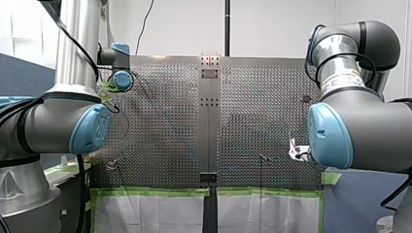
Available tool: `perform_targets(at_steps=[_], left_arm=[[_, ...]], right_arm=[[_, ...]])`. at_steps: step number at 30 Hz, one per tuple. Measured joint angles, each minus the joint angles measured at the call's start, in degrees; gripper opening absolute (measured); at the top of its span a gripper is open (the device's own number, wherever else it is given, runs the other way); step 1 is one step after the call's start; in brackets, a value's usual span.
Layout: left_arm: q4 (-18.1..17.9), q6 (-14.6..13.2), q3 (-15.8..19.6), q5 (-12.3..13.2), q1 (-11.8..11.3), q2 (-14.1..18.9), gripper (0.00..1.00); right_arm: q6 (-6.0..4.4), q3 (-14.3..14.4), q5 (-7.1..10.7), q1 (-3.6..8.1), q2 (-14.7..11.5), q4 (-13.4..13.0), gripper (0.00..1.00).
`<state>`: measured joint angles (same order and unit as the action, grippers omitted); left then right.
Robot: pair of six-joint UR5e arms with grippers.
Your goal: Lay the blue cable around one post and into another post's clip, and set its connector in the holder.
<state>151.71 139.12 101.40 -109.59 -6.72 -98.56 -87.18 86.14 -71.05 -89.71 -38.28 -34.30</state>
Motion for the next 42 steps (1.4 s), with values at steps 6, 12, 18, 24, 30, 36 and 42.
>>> perform_targets(at_steps=[6, 12, 18, 24, 30, 36, 42], left_arm=[[0.00, -0.10, 0.00, 0.12, 0.04, 0.00, 1.00], [0.00, -0.09, 0.00, 0.15, 0.12, 0.01, 1.00], [0.00, 0.06, 0.00, 0.20, 0.14, 0.01, 1.00], [0.00, 0.16, 0.00, 0.51, 0.14, 0.01, 1.00], [0.00, 0.23, 0.00, 0.76, 0.14, 0.01, 1.00], [-0.02, 0.25, -0.01, 1.11, 0.14, 0.01, 1.00], [-0.03, 0.25, -0.06, 1.18, 0.12, 0.01, 1.00]], right_arm=[[-0.67, 2.25, -2.38, -0.88, -2.85, 2.86, 0.00], [-1.85, 4.53, -4.97, -2.04, -5.45, 5.47, 0.00], [-2.12, 5.26, -7.81, -3.13, -8.32, 8.33, 0.00], [-2.64, 5.26, -9.33, -2.79, -11.13, 11.14, 0.00], [-4.73, 5.22, -8.75, -2.54, -14.27, 13.61, 0.00], [-6.13, 3.74, -6.21, -2.23, -17.51, 14.66, 0.00], [-6.36, 1.86, -4.74, -1.80, -20.44, 16.66, 0.00]])
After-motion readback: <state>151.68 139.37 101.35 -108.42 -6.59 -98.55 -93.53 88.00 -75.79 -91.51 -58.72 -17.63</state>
